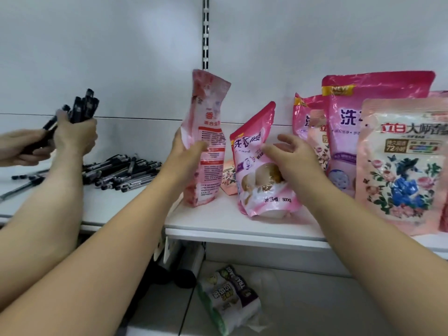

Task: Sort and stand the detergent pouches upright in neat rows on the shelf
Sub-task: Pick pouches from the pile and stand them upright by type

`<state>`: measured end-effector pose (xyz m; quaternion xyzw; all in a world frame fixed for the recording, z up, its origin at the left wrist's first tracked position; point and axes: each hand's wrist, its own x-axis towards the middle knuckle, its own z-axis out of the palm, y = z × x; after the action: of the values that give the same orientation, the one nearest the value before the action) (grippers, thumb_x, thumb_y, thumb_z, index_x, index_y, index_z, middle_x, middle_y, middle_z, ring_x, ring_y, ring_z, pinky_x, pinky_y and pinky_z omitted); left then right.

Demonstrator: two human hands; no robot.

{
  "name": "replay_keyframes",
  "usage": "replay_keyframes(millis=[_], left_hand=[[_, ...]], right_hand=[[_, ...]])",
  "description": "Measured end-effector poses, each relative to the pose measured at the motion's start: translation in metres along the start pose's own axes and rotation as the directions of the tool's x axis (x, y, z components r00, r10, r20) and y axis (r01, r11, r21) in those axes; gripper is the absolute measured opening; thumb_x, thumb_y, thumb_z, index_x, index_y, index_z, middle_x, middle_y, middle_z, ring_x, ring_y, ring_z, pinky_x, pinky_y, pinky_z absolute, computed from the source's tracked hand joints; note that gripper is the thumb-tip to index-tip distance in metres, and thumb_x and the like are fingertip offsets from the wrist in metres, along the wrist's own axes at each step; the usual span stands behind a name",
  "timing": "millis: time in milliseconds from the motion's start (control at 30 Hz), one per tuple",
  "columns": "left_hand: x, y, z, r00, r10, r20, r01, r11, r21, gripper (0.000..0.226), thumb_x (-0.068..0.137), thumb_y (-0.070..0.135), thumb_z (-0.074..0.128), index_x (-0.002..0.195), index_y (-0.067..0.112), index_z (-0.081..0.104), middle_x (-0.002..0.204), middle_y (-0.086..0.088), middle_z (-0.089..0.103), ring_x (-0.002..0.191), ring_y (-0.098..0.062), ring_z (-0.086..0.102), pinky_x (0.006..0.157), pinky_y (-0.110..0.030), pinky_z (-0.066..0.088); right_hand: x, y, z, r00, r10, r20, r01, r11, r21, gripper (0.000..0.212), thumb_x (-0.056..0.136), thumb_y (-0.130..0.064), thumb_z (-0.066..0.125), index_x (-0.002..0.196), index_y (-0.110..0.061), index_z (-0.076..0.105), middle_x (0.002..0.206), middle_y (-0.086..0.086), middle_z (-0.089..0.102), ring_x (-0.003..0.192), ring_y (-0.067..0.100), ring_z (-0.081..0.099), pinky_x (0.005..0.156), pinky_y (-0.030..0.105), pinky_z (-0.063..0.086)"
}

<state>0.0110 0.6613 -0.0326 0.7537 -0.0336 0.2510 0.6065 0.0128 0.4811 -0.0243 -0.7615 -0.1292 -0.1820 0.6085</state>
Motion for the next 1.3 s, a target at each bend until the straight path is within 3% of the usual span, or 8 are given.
replay_keyframes(millis=[100, 233, 433, 600, 833, 967, 1167, 1300], left_hand=[[0.002, 0.009, -0.01, 0.962, -0.166, 0.217, 0.113, 0.965, 0.235, 0.082, 0.088, 0.02, 0.055, 0.144, 0.043, 0.0, 0.131, -0.004, 0.049, 0.112, -0.025, 0.051, 0.09, -0.039, 0.043], [0.007, 0.014, -0.02, 0.929, -0.199, 0.311, 0.113, 0.955, 0.275, 0.109, 0.068, 0.03, 0.078, 0.144, 0.044, 0.001, 0.128, -0.004, 0.054, 0.112, -0.022, 0.054, 0.096, -0.042, 0.042], [0.017, -0.008, -0.006, 0.936, -0.219, 0.275, 0.214, 0.976, 0.048, 0.092, 0.075, 0.02, 0.073, 0.143, 0.032, 0.013, 0.129, -0.007, 0.054, 0.101, -0.026, 0.061, 0.092, -0.045, 0.046], [0.032, -0.005, 0.022, 0.972, -0.234, 0.029, 0.221, 0.946, 0.238, 0.11, 0.073, 0.044, 0.073, 0.144, 0.031, -0.01, 0.137, -0.018, 0.044, 0.109, -0.033, 0.056, 0.097, -0.049, 0.043], [0.034, -0.013, 0.043, 0.955, -0.272, -0.116, 0.293, 0.821, 0.49, 0.111, 0.072, 0.07, 0.052, 0.145, 0.018, -0.014, 0.148, -0.021, 0.015, 0.134, -0.039, 0.022, 0.109, -0.048, 0.024], [0.027, -0.003, 0.04, 0.933, -0.358, 0.033, 0.348, 0.922, 0.173, 0.099, 0.078, 0.073, 0.035, 0.148, 0.016, -0.007, 0.155, -0.013, 0.008, 0.141, -0.032, 0.012, 0.114, -0.044, 0.015], [-0.017, 0.02, 0.014, 0.986, -0.004, 0.168, 0.005, 1.0, -0.009, 0.106, 0.05, 0.09, 0.038, 0.138, 0.032, 0.036, 0.148, 0.004, 0.035, 0.132, -0.021, 0.035, 0.108, -0.049, 0.025], [-0.047, 0.016, 0.029, 0.969, 0.003, 0.249, 0.019, 0.996, -0.087, 0.076, 0.055, 0.048, 0.081, 0.118, 0.017, 0.052, 0.107, -0.005, 0.068, 0.096, -0.026, 0.064, 0.08, -0.042, 0.053]], right_hand=[[0.006, -0.014, -0.006, 0.973, 0.174, 0.151, -0.12, 0.942, -0.313, 0.048, 0.082, -0.041, 0.064, 0.116, -0.008, 0.059, 0.095, 0.004, 0.061, 0.067, 0.013, 0.051, 0.061, 0.023, 0.04], [0.017, -0.013, -0.006, 0.938, 0.219, 0.27, 0.001, 0.775, -0.632, 0.012, 0.089, -0.009, 0.048, 0.088, -0.006, 0.06, 0.085, 0.016, 0.058, 0.074, 0.023, 0.054, 0.057, 0.024, 0.037], [0.01, 0.004, -0.006, 0.989, -0.14, -0.037, 0.112, 0.901, -0.418, 0.023, 0.094, -0.018, 0.048, 0.078, -0.007, 0.061, 0.059, 0.002, 0.047, 0.057, 0.019, 0.044, 0.057, 0.021, 0.035], [0.0, -0.003, -0.006, 0.794, -0.602, -0.086, 0.487, 0.714, -0.503, 0.022, 0.096, -0.01, 0.045, 0.1, 0.0, 0.064, 0.068, -0.005, 0.047, 0.054, 0.009, 0.035, 0.05, 0.009, 0.022], [0.009, 0.007, -0.017, 0.844, -0.461, -0.275, 0.366, 0.869, -0.332, 0.024, 0.096, -0.014, 0.045, 0.094, 0.001, 0.064, 0.057, -0.009, 0.039, 0.048, 0.002, 0.035, 0.044, 0.007, 0.031], [-0.001, -0.001, -0.016, 0.777, -0.521, -0.352, 0.497, 0.852, -0.165, 0.018, 0.095, -0.016, 0.048, 0.085, -0.023, 0.061, 0.056, -0.012, 0.04, 0.044, -0.002, 0.039, 0.042, 0.009, 0.028], [-0.01, -0.008, -0.009, 0.887, -0.346, -0.307, 0.423, 0.874, 0.239, 0.022, 0.093, -0.02, 0.051, 0.076, -0.032, 0.06, 0.049, -0.021, 0.049, 0.049, -0.004, 0.042, 0.052, 0.016, 0.042], [-0.018, -0.008, 0.014, 0.928, -0.368, -0.067, 0.374, 0.907, 0.195, 0.022, 0.091, -0.016, 0.052, 0.075, -0.029, 0.06, 0.05, -0.015, 0.055, 0.045, -0.008, 0.049, 0.048, 0.007, 0.041]])
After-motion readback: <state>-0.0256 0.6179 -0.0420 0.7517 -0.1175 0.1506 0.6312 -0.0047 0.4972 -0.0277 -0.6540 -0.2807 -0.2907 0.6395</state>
